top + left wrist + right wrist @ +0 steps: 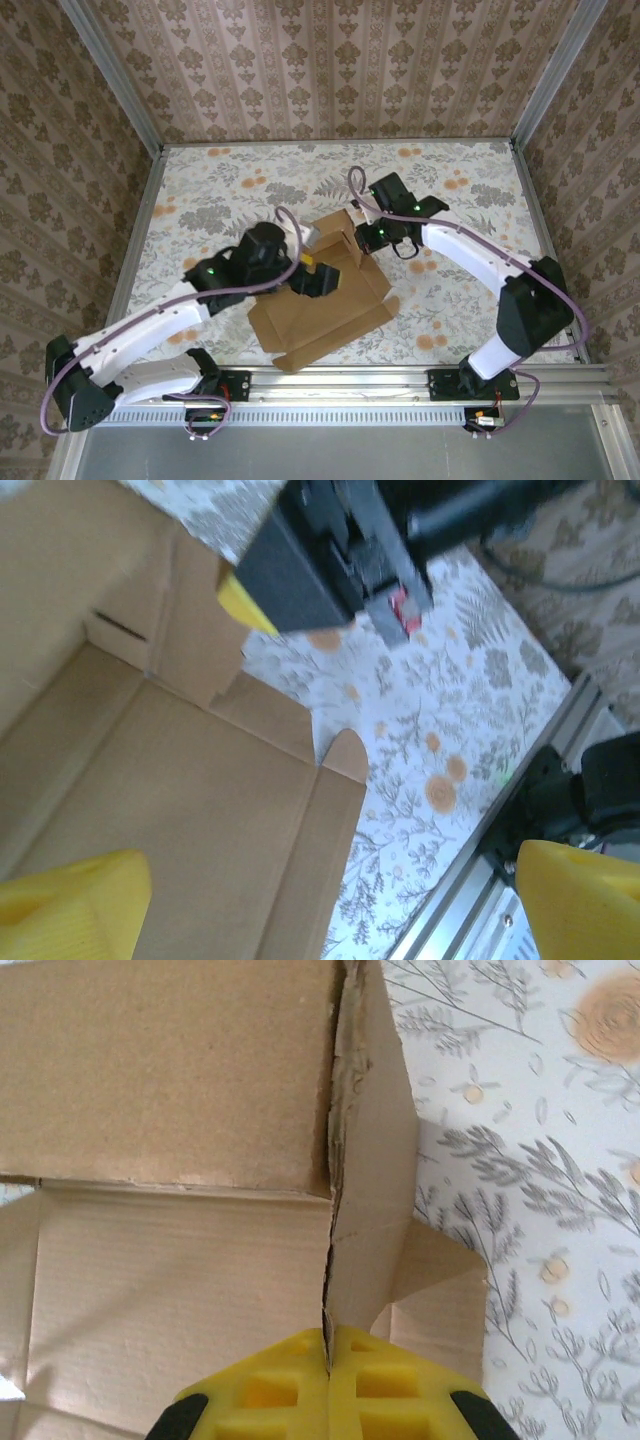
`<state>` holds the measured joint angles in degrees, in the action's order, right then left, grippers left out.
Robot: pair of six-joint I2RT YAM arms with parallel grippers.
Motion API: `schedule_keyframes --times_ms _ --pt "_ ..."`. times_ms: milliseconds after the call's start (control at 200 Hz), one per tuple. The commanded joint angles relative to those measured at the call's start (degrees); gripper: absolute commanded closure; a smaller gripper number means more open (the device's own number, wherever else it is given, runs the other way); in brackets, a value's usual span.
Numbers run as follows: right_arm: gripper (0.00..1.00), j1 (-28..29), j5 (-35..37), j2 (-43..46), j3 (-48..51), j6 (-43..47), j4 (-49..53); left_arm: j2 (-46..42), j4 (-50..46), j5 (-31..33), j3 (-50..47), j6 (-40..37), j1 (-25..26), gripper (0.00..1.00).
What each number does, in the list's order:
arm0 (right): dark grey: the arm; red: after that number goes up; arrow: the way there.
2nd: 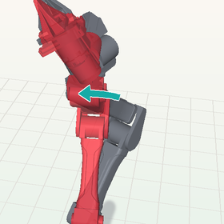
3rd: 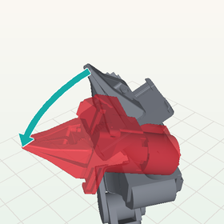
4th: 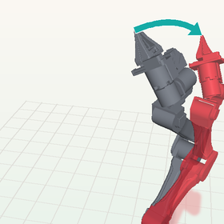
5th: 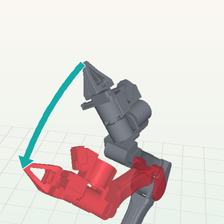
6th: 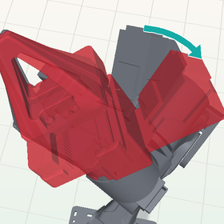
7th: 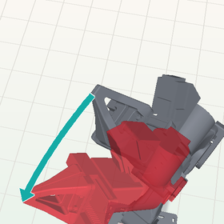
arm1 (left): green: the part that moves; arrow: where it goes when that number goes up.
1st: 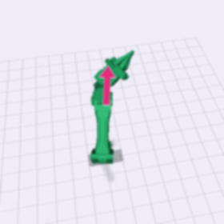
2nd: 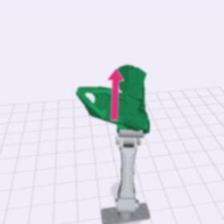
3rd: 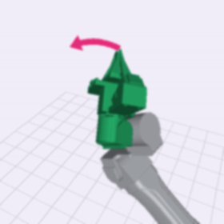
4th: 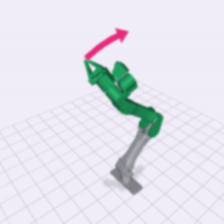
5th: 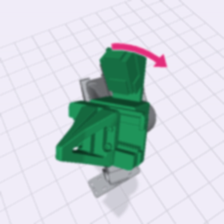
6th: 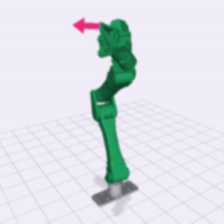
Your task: Fold the paper box
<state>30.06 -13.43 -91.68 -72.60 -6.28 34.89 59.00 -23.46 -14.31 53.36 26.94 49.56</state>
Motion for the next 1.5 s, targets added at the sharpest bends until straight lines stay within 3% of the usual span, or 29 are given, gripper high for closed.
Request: schedule_keyframes --times_ms 0,205,440,745,1125,1495 --pt "1.00 1.5 -3.7 -4.5 -4.5 4.3 3.2 -1.7 -8.8 -5.5 3.9 -5.0 -6.8 0.06" --pt "1.00 4.6 -2.7 -12.1 -13.7 6.4 6.1 3.2 -8.7 -10.2 7.3 -9.4 -20.8 0.04" --pt "1.00 5.5 -3.4 -13.1 -14.8 7.1 5.8 10.4 6.1 -14.1 2.2 -9.8 -28.0 0.00" --pt "1.00 5.5 -3.9 -14.5 -16.6 9.8 8.6 20.9 20.1 -20.5 2.8 -7.6 -28.3 0.00" --pt "1.00 5.4 -4.2 -15.6 -16.6 9.8 8.9 30.8 18.9 -20.1 8.4 -9.8 -28.0 0.00" --pt "0.98 5.6 -2.6 -15.5 -16.2 7.8 8.9 35.5 20.4 -24.1 9.4 -10.2 -29.9 0.05"
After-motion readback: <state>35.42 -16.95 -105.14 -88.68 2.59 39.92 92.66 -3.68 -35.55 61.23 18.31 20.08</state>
